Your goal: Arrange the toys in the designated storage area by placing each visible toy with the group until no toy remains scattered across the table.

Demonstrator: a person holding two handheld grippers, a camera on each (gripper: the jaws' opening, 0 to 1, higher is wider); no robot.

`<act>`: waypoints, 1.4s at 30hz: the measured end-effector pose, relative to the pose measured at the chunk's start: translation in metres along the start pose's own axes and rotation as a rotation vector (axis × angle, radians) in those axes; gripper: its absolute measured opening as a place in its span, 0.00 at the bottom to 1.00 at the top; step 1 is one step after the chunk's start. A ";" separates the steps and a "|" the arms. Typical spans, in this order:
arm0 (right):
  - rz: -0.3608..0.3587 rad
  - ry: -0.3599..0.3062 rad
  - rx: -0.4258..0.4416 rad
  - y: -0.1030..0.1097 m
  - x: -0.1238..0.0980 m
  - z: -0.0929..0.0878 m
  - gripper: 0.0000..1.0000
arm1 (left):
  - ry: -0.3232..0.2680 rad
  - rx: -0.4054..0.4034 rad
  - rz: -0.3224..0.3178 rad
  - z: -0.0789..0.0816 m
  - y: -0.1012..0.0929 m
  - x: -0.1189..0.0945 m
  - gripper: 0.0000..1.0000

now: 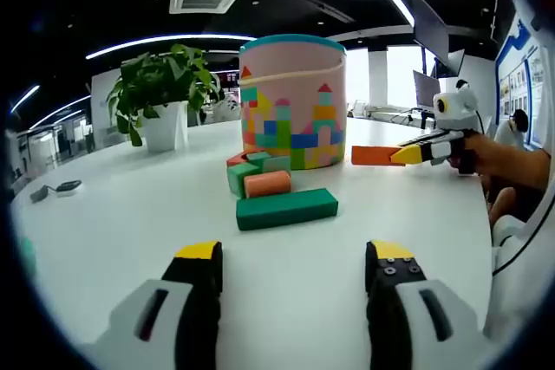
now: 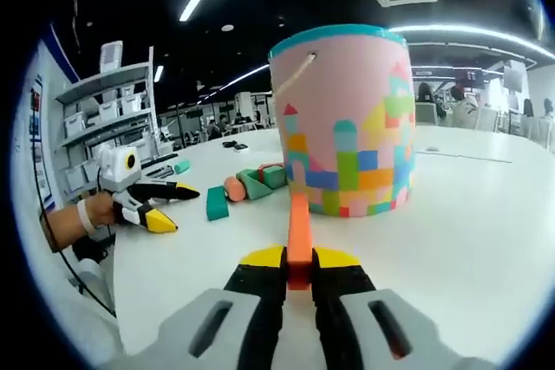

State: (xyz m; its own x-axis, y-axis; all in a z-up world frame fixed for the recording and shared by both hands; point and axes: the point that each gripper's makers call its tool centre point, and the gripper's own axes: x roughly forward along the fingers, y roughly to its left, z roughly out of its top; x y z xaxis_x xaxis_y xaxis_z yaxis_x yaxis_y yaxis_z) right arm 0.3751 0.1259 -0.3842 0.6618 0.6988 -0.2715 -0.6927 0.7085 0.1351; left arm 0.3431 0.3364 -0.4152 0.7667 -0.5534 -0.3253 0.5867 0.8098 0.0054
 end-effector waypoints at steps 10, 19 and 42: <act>0.006 -0.119 0.034 -0.010 -0.038 0.068 0.10 | -0.002 0.006 0.001 0.000 0.000 0.000 0.68; -0.015 -0.182 -0.105 -0.025 -0.057 0.125 0.09 | -0.003 0.009 0.000 0.001 -0.001 0.000 0.68; -0.014 0.028 -0.906 -0.049 -0.040 0.223 0.10 | -0.006 0.015 0.006 0.001 0.000 -0.001 0.68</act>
State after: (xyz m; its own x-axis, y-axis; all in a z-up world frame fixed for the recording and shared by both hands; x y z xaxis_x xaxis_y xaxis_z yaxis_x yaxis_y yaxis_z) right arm 0.4467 0.0851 -0.1671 0.6728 0.6796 -0.2923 -0.6528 0.3595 -0.6668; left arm 0.3425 0.3366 -0.4139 0.7715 -0.5499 -0.3200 0.5862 0.8099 0.0218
